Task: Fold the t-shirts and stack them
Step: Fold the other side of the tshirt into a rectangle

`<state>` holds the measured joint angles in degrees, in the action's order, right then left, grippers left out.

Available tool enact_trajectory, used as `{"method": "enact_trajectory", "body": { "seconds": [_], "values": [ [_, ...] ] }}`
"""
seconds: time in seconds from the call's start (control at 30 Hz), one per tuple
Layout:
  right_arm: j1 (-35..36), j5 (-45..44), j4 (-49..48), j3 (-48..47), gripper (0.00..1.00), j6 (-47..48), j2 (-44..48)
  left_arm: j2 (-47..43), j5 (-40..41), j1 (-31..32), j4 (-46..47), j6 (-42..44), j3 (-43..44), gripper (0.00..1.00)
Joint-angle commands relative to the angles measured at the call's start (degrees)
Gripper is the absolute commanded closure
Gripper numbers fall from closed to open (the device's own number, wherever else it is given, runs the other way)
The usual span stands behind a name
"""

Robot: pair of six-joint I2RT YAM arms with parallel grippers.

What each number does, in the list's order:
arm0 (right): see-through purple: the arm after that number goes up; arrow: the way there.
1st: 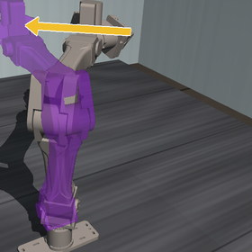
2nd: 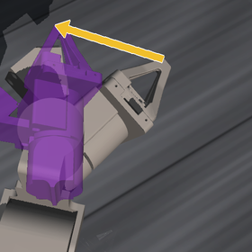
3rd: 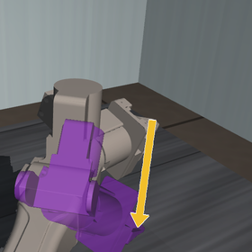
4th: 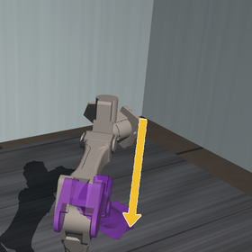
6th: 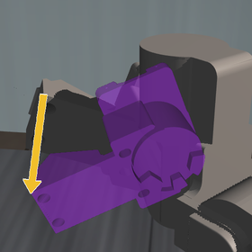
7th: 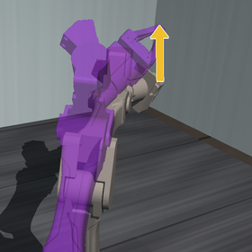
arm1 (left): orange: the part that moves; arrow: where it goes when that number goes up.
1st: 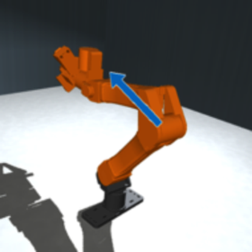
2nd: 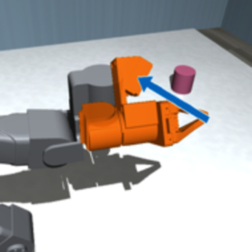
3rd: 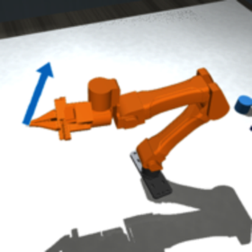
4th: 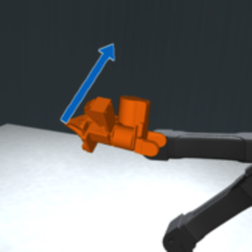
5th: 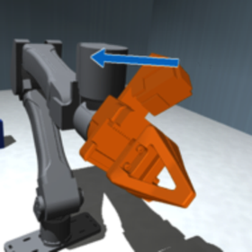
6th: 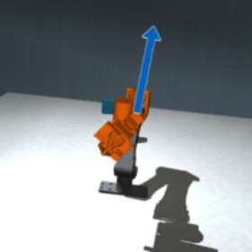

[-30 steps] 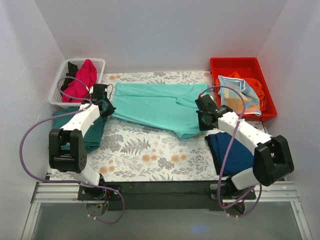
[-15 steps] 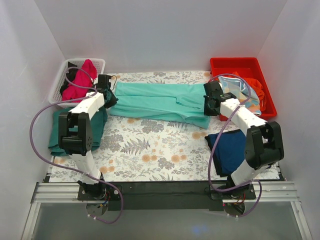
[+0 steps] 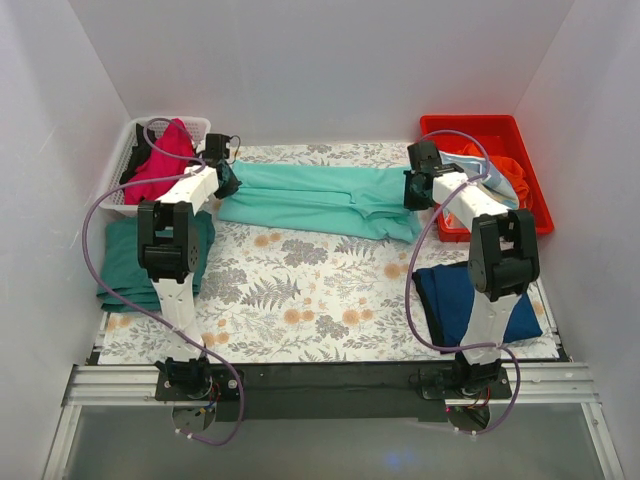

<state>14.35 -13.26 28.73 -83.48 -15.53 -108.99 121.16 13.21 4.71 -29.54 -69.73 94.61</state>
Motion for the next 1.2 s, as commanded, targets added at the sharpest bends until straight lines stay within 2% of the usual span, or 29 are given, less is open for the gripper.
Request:
{"method": "enact_trajectory", "body": {
  "seconds": [0.0, 0.27, 0.33, 0.37, 0.47, 0.5, 0.6, 0.7, 0.8, 0.93, 1.17],
  "values": [
    [-0.6, 1.1, -1.0, -4.6, 0.99, 1.2, -2.1, 1.1, 3.9, -0.8, -1.3, 1.5, 6.0, 1.0],
    [-0.9, 4.4, -0.7, -9.1, 0.99, 1.1, -7.2, 6.4, 4.6, -0.9, -2.5, 2.4, 10.4, 1.0],
    [-0.9, 5.2, -0.6, -10.7, 0.99, 1.1, -8.5, 7.2, 5.0, -1.0, -2.8, 2.6, 11.9, 0.89],
    [-0.9, 6.1, -0.3, -12.0, 0.99, 1.2, -9.9, 7.6, 5.3, -1.0, -2.9, 2.6, 12.3, 0.71],
    [-1.1, 6.9, -0.3, -17.1, 0.86, 1.3, -12.9, 8.0, 6.7, -1.1, -2.5, 3.0, 13.7, 0.46],
    [-1.2, 7.0, -0.1, -20.3, 0.78, 1.0, -13.7, 8.1, 6.7, -1.1, -2.0, 3.1, 14.1, 0.43],
    [-1.8, 8.5, -0.2, -26.8, 0.69, 0.2, -16.6, 8.0, 6.1, -1.3, -1.0, 3.4, 15.8, 0.36],
    [-1.6, 10.0, 0.0, -29.1, 0.67, 0.1, -16.8, 6.9, 5.7, -1.3, -0.6, 3.9, 16.4, 0.31],
    [-0.4, 9.0, 0.0, -26.1, 0.66, 0.7, -14.1, 5.1, 5.7, -1.3, 0.0, 4.1, 14.2, 0.3],
    [3.9, 6.8, -0.9, -17.7, 0.64, 3.0, -8.4, 1.4, 4.8, -1.3, 1.9, 4.4, 9.5, 0.29],
    [11.2, 6.1, -0.7, -9.1, 0.64, 3.6, -5.0, 0.1, 3.8, -1.3, 2.6, 4.3, 6.4, 0.28]
  ]
}}
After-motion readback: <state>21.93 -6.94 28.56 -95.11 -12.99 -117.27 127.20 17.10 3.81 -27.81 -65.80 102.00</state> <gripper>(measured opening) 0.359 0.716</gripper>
